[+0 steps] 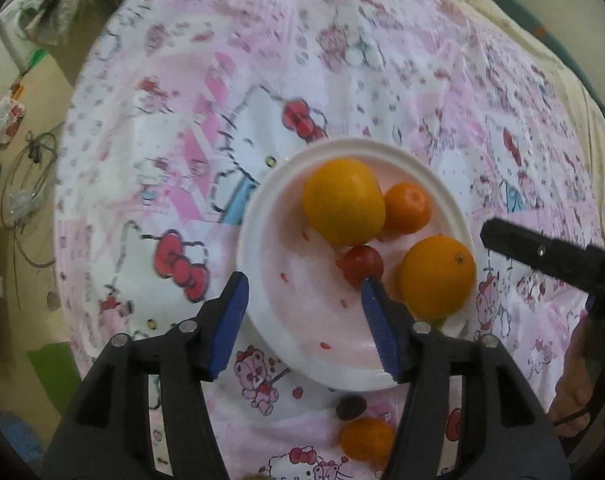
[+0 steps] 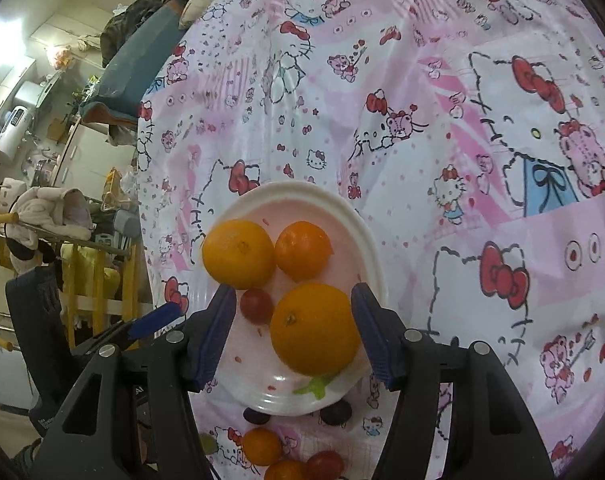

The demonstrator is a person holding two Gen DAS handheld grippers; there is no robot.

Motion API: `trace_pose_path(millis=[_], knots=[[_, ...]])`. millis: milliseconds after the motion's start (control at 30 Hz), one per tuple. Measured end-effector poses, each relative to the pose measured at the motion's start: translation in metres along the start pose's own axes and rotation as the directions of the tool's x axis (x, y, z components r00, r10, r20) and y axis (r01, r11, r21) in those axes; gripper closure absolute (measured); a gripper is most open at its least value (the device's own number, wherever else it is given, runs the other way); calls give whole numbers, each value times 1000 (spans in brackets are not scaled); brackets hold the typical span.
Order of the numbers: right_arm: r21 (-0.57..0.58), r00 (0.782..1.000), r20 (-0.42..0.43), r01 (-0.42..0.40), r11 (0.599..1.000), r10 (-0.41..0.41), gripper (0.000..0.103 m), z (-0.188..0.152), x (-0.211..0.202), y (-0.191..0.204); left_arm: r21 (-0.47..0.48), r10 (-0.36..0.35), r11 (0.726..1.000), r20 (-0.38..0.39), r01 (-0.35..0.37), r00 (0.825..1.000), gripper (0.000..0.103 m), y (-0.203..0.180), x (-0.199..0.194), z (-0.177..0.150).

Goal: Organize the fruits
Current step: 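Place the tomato on the plate with the left gripper while the right gripper places the orange there, then move the left gripper to the dark purple plum and grasp it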

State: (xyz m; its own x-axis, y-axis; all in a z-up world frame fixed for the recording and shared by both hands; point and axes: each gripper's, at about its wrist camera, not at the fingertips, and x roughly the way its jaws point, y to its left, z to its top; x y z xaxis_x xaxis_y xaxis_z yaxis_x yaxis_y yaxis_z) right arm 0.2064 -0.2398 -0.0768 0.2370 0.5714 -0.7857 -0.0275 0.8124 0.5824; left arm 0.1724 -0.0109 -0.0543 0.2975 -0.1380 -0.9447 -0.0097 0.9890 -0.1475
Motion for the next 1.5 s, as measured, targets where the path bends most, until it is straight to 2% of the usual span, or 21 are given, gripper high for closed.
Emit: trace_pose_path(millis=[233,567,933,1200,1400,1500], knots=[[-20,1000,19,-8,1000,8,39,-9,-14,11,-2,0,1000,54,0,999,48,0,-31,-4],[-30,1000,29,3,1000,-2,39,-27,-30,16,-23,-21,1000,41,22,999,48,5,-44,-36],[-20,999,32,34,999,-34,39,-51,-48,8,-48,-84,996,-57,81,995,48,-7,-16,-67],[28,998,11,66,997,-66,39,-71,-51,-21,-29,-64,998,-129,60,990,49,-26,17,-76],[49,997,3,80,996,-80,39,-77,-54,-35,-2,-41,999,-171,41,984,59,-37,37,-79],[49,996,4,85,995,-85,39,-76,-54,-37,26,5,1000,-188,0,982,69,-42,45,-81]])
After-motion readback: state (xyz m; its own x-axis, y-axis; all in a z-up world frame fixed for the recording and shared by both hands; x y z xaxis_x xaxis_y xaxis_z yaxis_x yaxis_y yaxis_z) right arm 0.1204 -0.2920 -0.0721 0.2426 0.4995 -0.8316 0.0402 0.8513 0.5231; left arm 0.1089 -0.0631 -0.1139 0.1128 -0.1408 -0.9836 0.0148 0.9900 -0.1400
